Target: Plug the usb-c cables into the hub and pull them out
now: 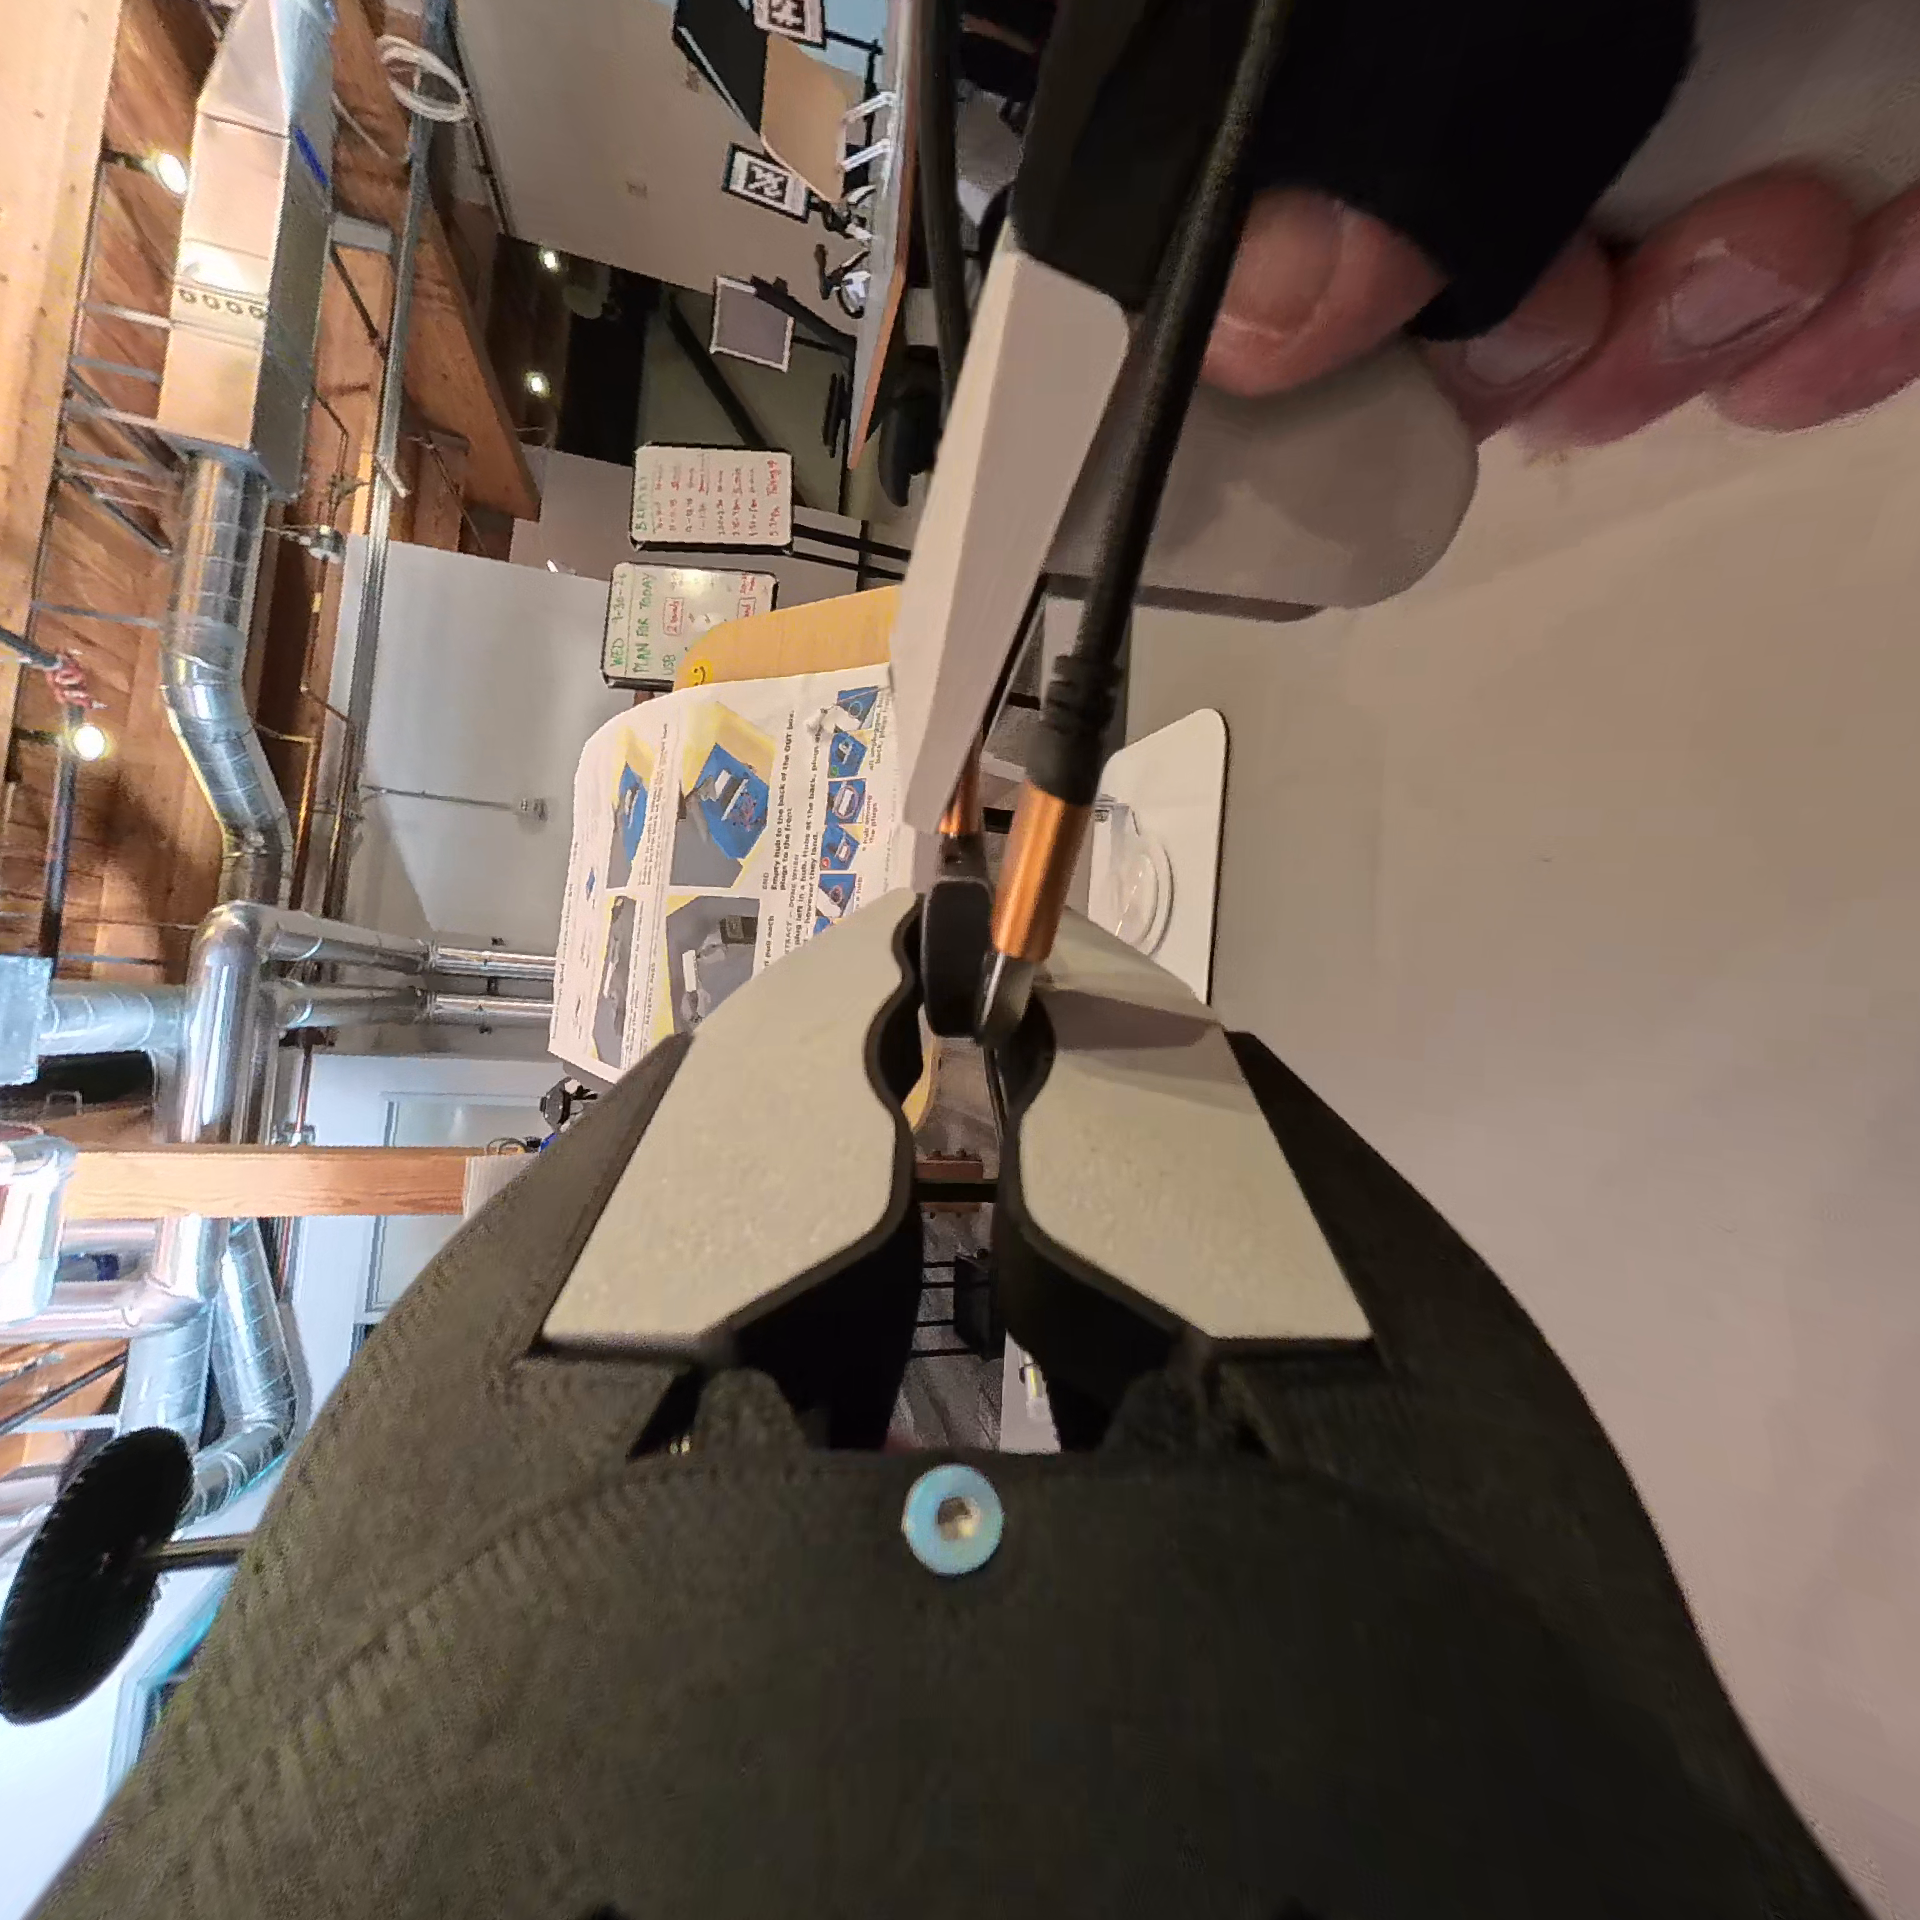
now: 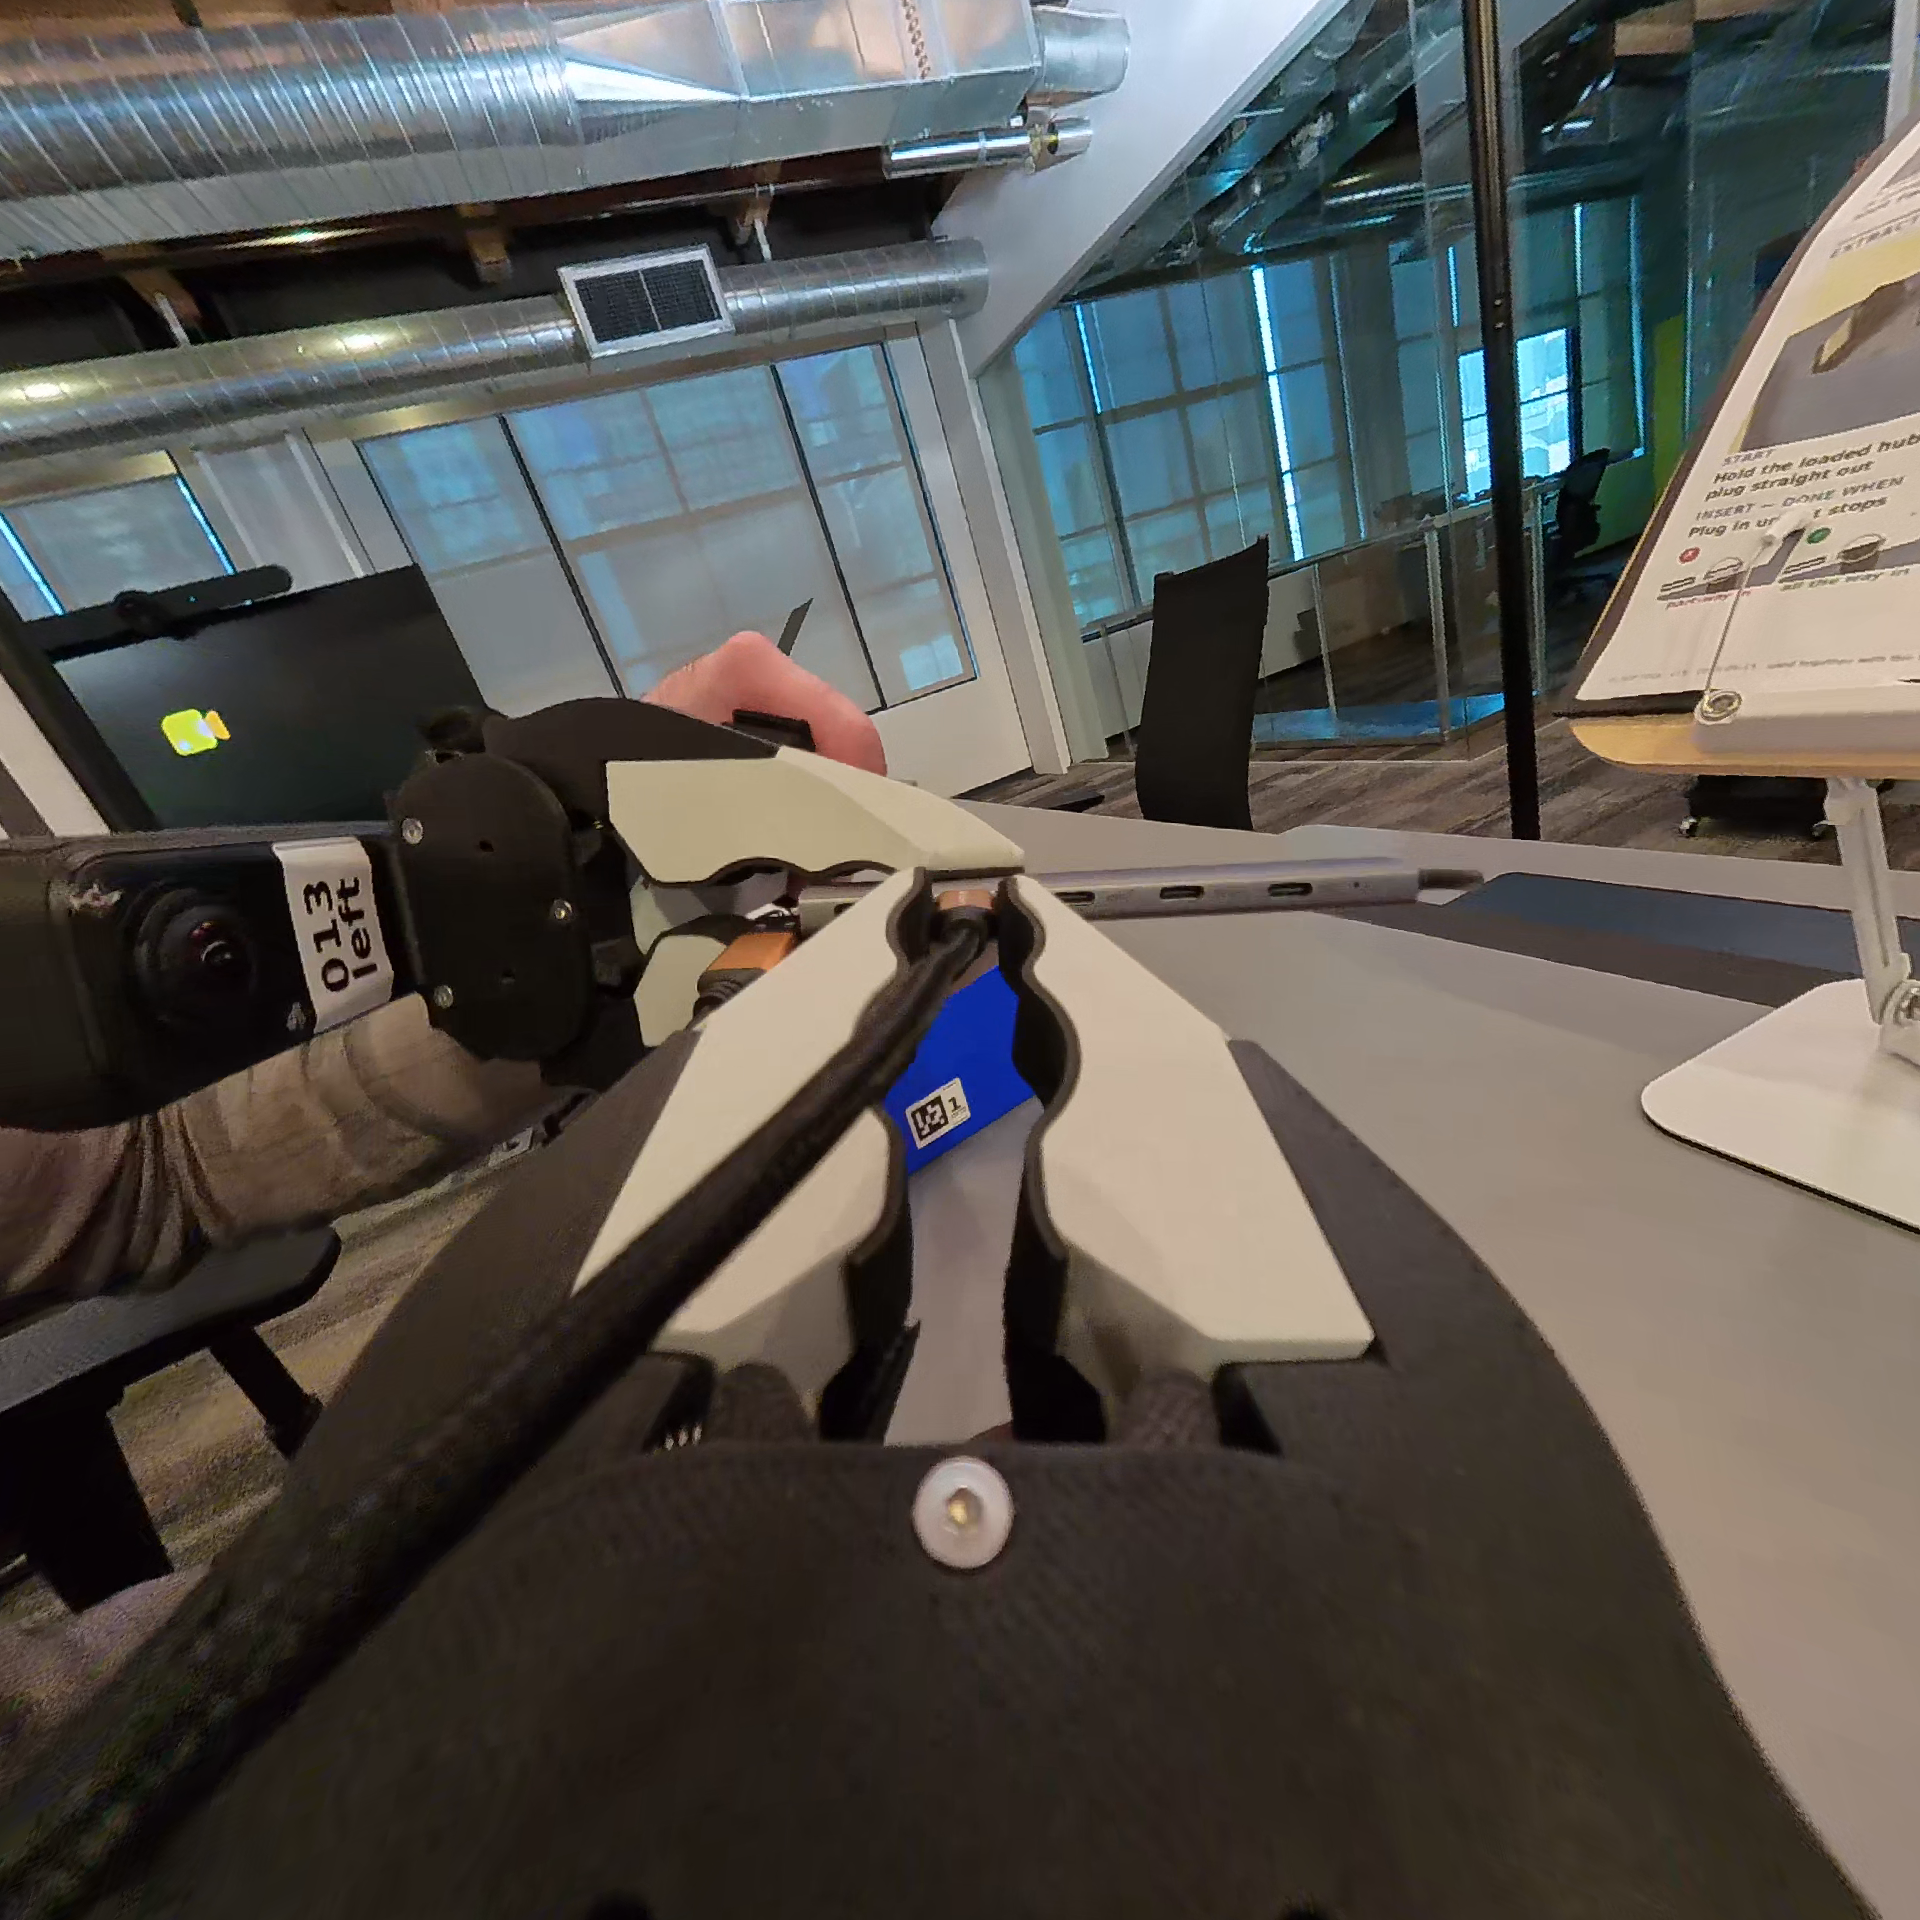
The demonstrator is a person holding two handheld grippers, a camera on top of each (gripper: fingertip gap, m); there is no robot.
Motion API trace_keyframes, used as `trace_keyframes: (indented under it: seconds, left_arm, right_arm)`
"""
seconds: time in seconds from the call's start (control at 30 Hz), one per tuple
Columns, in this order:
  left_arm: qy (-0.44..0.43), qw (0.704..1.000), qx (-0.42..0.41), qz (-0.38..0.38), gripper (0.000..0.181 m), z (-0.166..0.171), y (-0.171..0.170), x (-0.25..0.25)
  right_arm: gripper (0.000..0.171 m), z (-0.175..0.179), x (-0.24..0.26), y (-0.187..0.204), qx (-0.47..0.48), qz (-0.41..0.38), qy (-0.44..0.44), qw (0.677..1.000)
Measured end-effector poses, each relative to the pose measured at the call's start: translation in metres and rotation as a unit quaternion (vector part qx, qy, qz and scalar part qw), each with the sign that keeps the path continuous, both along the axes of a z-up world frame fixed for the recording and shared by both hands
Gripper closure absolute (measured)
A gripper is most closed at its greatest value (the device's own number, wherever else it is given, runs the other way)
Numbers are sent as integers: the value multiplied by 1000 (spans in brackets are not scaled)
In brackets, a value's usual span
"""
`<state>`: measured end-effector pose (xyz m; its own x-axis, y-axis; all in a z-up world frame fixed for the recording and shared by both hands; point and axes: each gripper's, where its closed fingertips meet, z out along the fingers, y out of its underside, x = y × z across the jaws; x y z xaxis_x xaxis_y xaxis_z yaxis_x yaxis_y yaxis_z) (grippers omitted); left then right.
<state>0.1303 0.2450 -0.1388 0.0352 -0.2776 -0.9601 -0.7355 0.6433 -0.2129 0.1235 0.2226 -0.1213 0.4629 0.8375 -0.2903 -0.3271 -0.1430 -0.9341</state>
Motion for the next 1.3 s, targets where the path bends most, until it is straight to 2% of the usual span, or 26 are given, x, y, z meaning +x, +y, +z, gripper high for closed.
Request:
trace_keyframes:
  seconds: [0.17, 0.3, 0.63, 0.8, 1.0, 1.17, 1.3]
  left_arm:
    - [36, 999, -31, -18, 172, -3, -3, 0]
    - [60, 998, -18, -25, 172, -4, -2, 0]
    - [69, 997, 7, -31, 172, -1, -5, 3]
    - [61, 998, 5, -28, 172, 0, -5, 4]
    - [57, 998, 18, -19, 157, 0, -1, 9]
    - [59, 998, 17, -19, 169, -3, 0, 9]
    - [57, 998, 22, -19, 168, -5, 1, 10]
  right_arm:
    - [161, -4, -1, -3, -6, 25, -18, 1000]
    - [161, -7, 0, -3, -10, 25, -48, 998]
    - [161, -7, 2, -7, 7, 23, -75, 997]
    - [161, -6, 4, -7, 0, 22, -58, 998]
    - [162, -7, -4, -10, 1, 28, -59, 998]
    - [161, -7, -5, -10, 1, 24, -62, 998]
    - [162, -9, -7, -10, -3, 27, -64, 998]
